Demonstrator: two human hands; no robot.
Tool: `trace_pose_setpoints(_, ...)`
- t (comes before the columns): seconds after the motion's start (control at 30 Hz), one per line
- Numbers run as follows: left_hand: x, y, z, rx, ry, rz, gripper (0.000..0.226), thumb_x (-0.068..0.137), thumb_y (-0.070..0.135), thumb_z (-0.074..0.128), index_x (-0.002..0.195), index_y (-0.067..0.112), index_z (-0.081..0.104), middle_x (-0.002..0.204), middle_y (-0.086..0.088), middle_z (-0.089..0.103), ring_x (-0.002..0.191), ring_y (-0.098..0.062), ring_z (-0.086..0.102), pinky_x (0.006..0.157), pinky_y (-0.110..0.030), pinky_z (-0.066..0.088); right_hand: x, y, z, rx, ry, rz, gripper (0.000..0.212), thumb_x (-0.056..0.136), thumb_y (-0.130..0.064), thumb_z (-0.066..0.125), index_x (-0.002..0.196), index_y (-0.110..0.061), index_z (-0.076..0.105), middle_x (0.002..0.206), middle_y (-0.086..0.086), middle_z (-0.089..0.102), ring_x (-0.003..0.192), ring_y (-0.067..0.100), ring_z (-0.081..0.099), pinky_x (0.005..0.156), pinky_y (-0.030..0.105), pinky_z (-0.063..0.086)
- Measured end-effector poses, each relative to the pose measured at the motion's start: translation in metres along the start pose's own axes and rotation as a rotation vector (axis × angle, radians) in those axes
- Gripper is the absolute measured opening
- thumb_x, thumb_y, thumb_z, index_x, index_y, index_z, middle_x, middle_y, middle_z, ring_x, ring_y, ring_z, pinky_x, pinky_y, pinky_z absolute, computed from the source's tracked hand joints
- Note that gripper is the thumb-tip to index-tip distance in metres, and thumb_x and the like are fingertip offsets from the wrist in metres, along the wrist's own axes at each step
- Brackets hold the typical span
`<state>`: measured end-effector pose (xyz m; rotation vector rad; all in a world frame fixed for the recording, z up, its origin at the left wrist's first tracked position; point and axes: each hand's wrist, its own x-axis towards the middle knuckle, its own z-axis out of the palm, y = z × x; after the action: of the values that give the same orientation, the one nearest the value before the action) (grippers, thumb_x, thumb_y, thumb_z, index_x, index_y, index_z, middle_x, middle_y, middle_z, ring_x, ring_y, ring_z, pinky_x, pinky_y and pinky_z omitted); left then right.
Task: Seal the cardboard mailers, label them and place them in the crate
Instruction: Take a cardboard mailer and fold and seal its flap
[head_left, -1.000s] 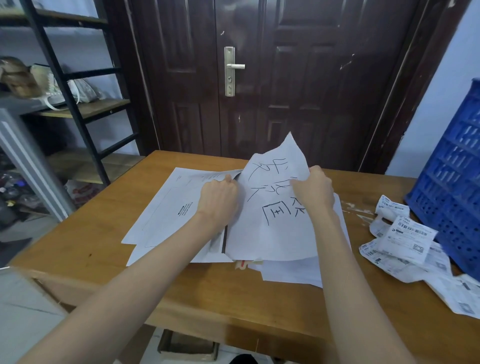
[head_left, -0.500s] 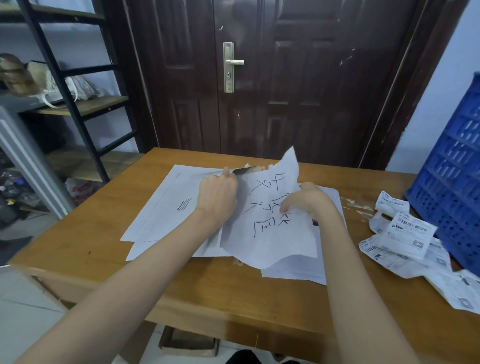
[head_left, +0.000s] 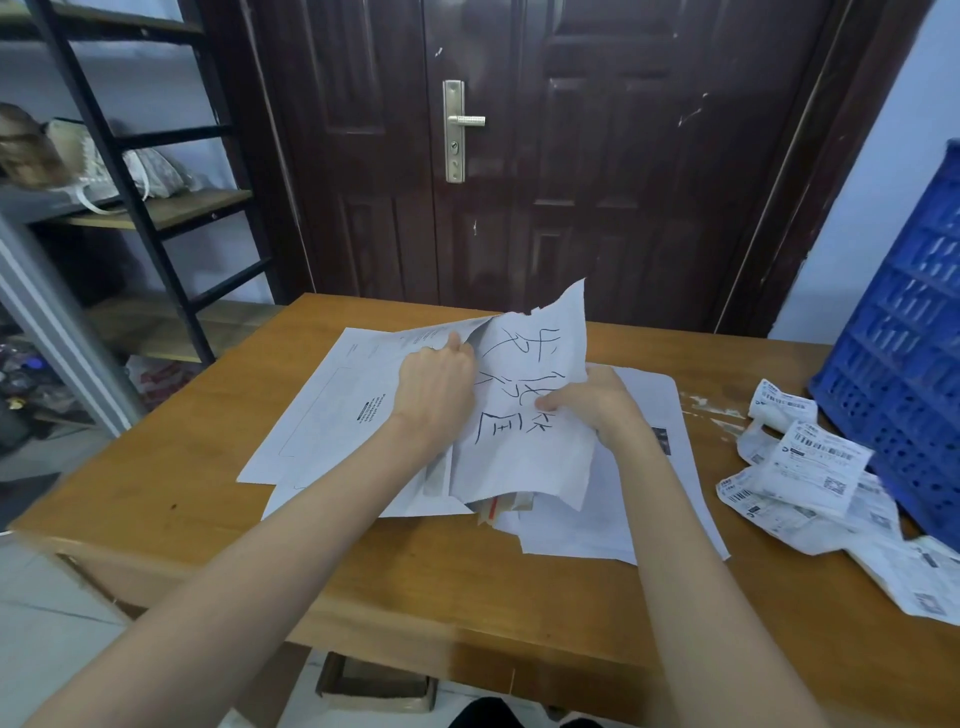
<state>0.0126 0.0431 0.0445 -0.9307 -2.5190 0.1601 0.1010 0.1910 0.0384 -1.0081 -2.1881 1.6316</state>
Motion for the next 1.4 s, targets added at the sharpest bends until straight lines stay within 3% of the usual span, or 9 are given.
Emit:
trace_pose_setpoints(0.33, 0.000, -0.006, -0.003, -0.039, 0.009, -0.010, 0.028, 0.089, 0.002, 0.042, 0.113, 0.010, 0.053, 0.126, -0.001, 0.051, 0.080, -0.026, 0.061, 0.046, -0.028, 0.014, -0.002, 0.002, 0.006, -0.050, -0.013, -0.044, 0.031, 0.069, -0.002, 0.075, 0.099, -0.006, 0.069, 0.095, 0.009, 0.071, 0.088, 0.028, 0.068, 0.078, 0.036, 0.056)
trace_pose_setpoints(0.5, 0.000, 0.004, -0.010, -0.058, 0.010, 0.009, 0.026, 0.088, 0.004, 0.044, 0.111, 0.010, 0.053, 0.124, 0.000, 0.053, 0.067, -0.023, 0.041, 0.046, -0.028, 0.012, -0.002, -0.004, 0.020, -0.067, 0.002, -0.075, 0.034, 0.070, -0.004, 0.077, 0.101, -0.003, 0.066, 0.097, 0.008, 0.068, 0.086, 0.024, 0.064, 0.057, 0.022, 0.048)
trace_pose_setpoints(0.67, 0.000, 0.005, -0.014, -0.073, 0.001, 0.013, 0.029, 0.087, 0.006, 0.046, 0.115, 0.010, 0.054, 0.131, 0.000, 0.051, 0.068, -0.024, 0.047, 0.046, -0.028, 0.012, -0.003, -0.004, 0.026, 0.010, -0.053, -0.053, 0.037, 0.068, -0.012, 0.080, 0.103, -0.009, 0.068, 0.101, 0.008, 0.071, 0.093, 0.026, 0.067, 0.082, 0.037, 0.056)
trace_pose_setpoints(0.77, -0.001, 0.005, -0.017, -0.081, -0.007, 0.007, 0.027, 0.087, 0.007, 0.046, 0.112, 0.011, 0.055, 0.128, 0.001, 0.052, 0.068, -0.024, 0.048, 0.045, -0.027, 0.012, -0.008, -0.001, 0.024, 0.000, -0.153, -0.027, 0.041, 0.062, -0.008, 0.083, 0.101, -0.009, 0.070, 0.098, 0.008, 0.072, 0.089, 0.025, 0.068, 0.076, 0.033, 0.056)
trace_pose_setpoints(0.9, -0.003, 0.009, -0.017, -0.111, 0.010, 0.000, 0.028, 0.085, 0.005, 0.046, 0.111, 0.011, 0.056, 0.122, 0.002, 0.054, 0.065, -0.024, 0.040, 0.045, -0.028, 0.013, -0.009, -0.002, 0.026, -0.062, -0.125, 0.013, 0.044, 0.061, -0.003, 0.083, 0.101, -0.007, 0.067, 0.100, 0.009, 0.070, 0.092, 0.029, 0.066, 0.084, 0.040, 0.056)
trace_pose_setpoints(1.1, -0.001, 0.012, -0.025, -0.160, 0.064, 0.007, 0.030, 0.086, 0.006, 0.047, 0.114, 0.011, 0.055, 0.116, 0.001, 0.056, 0.064, -0.023, 0.042, 0.044, -0.028, 0.014, -0.012, -0.004, 0.033, -0.099, -0.151, 0.033, 0.048, 0.060, -0.006, 0.085, 0.102, -0.008, 0.060, 0.102, 0.010, 0.066, 0.092, 0.028, 0.061, 0.078, 0.034, 0.053)
trace_pose_setpoints(1.2, -0.001, 0.019, -0.028, -0.174, 0.074, 0.004, 0.030, 0.085, 0.004, 0.045, 0.113, 0.010, 0.055, 0.116, 0.000, 0.057, 0.065, -0.024, 0.041, 0.044, -0.029, 0.013, -0.011, -0.005, 0.042, -0.106, -0.138, 0.040, 0.030, 0.072, -0.007, 0.076, 0.087, -0.012, 0.050, 0.093, 0.006, 0.056, 0.088, 0.026, 0.054, 0.074, 0.032, 0.048)
trace_pose_setpoints(1.27, -0.002, 0.024, -0.024, -0.174, 0.067, 0.008, 0.030, 0.085, 0.006, 0.046, 0.113, 0.012, 0.056, 0.112, 0.000, 0.057, 0.065, -0.024, 0.042, 0.045, -0.028, 0.015, -0.009, -0.005, 0.046, -0.094, -0.110, 0.050, 0.019, 0.082, -0.011, 0.066, 0.091, -0.010, 0.050, 0.095, 0.007, 0.054, 0.088, 0.026, 0.052, 0.074, 0.031, 0.047)
trace_pose_setpoints(1.4, -0.003, 0.025, -0.016, -0.188, 0.071, 0.003, 0.039, 0.087, 0.010, 0.049, 0.125, 0.011, 0.052, 0.117, 0.001, 0.059, 0.069, -0.023, 0.053, 0.052, -0.028, 0.027, -0.002, 0.001, 0.053, 0.029, -0.133, 0.106, 0.014, 0.078, -0.004, 0.061, 0.086, -0.008, 0.051, 0.090, 0.013, 0.059, 0.095, 0.032, 0.060, 0.084, 0.038, 0.051)
